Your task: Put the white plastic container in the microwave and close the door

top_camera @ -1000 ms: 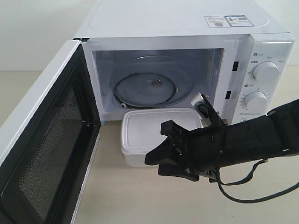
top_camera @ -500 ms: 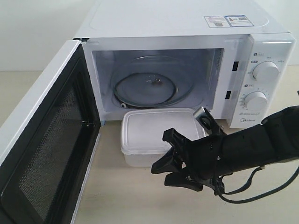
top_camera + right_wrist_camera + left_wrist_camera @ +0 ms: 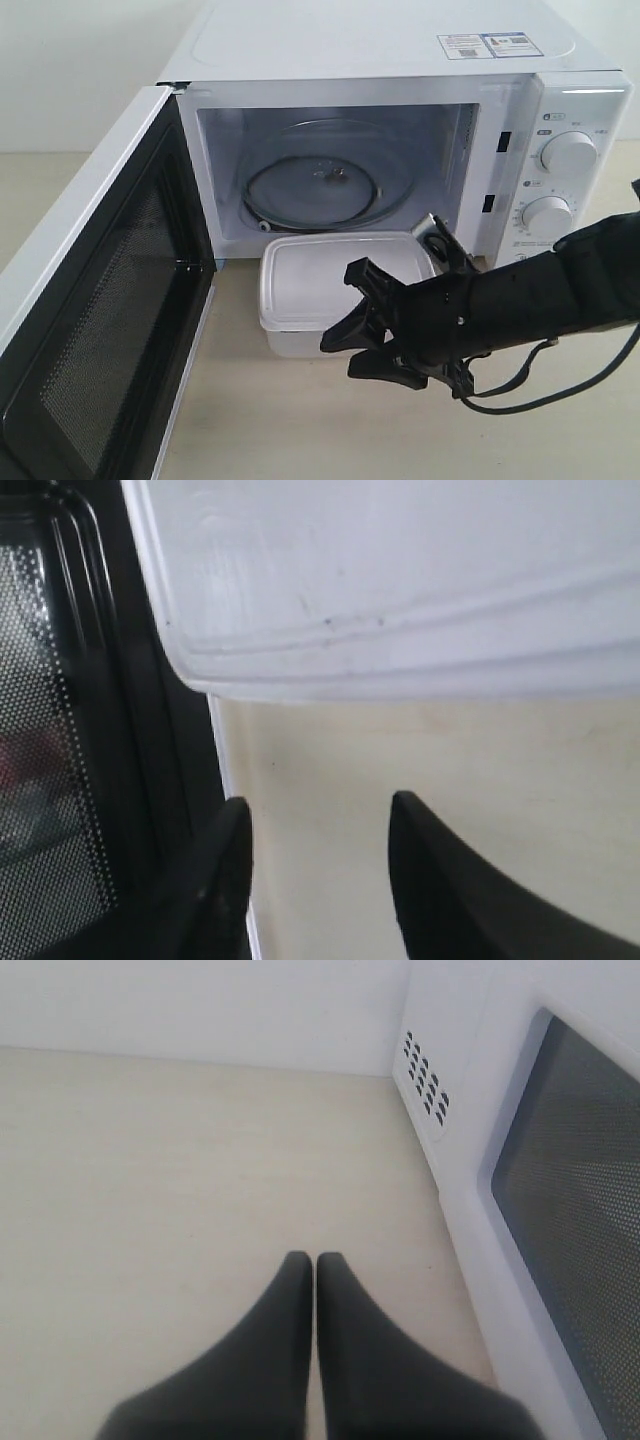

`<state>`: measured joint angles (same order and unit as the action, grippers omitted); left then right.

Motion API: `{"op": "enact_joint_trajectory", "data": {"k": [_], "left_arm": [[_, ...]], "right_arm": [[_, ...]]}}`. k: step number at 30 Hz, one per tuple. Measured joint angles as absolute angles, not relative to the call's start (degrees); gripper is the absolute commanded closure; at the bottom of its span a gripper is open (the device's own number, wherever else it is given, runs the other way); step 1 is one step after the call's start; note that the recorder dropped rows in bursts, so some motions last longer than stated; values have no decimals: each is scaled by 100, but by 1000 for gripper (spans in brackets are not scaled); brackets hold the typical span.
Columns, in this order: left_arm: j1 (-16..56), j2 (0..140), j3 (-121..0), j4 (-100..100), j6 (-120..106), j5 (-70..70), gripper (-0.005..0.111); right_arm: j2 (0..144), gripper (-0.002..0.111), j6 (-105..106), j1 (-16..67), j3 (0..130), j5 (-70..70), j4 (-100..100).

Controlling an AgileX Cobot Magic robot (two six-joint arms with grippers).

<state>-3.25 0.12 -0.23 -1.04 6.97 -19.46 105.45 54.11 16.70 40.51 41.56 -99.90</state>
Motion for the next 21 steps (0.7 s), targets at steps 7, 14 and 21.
{"op": "enact_joint_trajectory", "data": {"k": [7, 14, 21], "left_arm": [[-325, 12, -23, -104, 697, -1946, 103], [-325, 12, -23, -104, 697, -1946, 103], [-325, 12, -23, -104, 697, -1946, 103]], "right_arm": [[10545, 66, 5128, 1670, 4215, 3783, -9990], [10545, 66, 4977, 1670, 4261, 3409, -9990], [10545, 67, 4787, 1670, 4366, 3175, -9967]]}}
